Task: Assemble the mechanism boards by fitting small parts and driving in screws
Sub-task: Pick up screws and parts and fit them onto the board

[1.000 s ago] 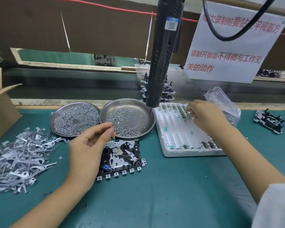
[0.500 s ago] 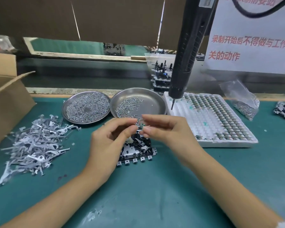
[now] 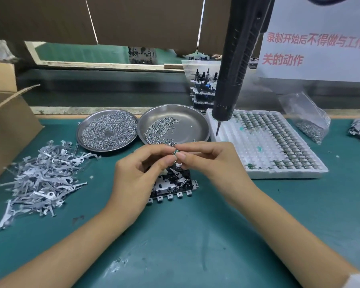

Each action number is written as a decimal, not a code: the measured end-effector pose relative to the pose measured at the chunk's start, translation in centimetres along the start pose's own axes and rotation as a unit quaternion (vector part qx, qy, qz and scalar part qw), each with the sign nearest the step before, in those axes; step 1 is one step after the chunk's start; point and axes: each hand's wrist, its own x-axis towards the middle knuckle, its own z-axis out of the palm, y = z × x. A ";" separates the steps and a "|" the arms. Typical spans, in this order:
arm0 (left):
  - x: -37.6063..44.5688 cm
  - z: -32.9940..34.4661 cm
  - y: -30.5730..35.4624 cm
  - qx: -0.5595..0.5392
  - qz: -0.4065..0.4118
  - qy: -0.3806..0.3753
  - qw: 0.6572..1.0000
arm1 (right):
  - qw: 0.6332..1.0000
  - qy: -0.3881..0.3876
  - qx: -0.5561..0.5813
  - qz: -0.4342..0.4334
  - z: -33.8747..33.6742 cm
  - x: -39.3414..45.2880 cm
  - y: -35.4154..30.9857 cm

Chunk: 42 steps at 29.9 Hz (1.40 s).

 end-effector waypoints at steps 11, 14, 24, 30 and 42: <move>0.8 -1.1 0.5 0.177 0.087 -0.013 0.980 | 0.990 -0.031 -0.103 -0.094 0.1 -0.2 0.1; 0.9 -1.5 1.0 0.196 0.079 -0.048 0.976 | 0.985 -0.026 -0.127 -0.115 0.1 -0.3 0.1; -0.9 -4.8 0.5 0.192 0.014 -0.040 0.980 | 0.909 -0.077 -0.352 -0.209 1.0 -1.1 2.0; -1.2 -4.7 0.2 0.213 0.025 -0.027 0.976 | 0.875 -0.080 -0.396 -0.268 1.3 -1.1 2.7; -1.4 -4.5 0.5 0.225 0.028 -0.049 0.973 | 0.846 -0.076 -0.425 -0.312 1.6 -1.0 2.8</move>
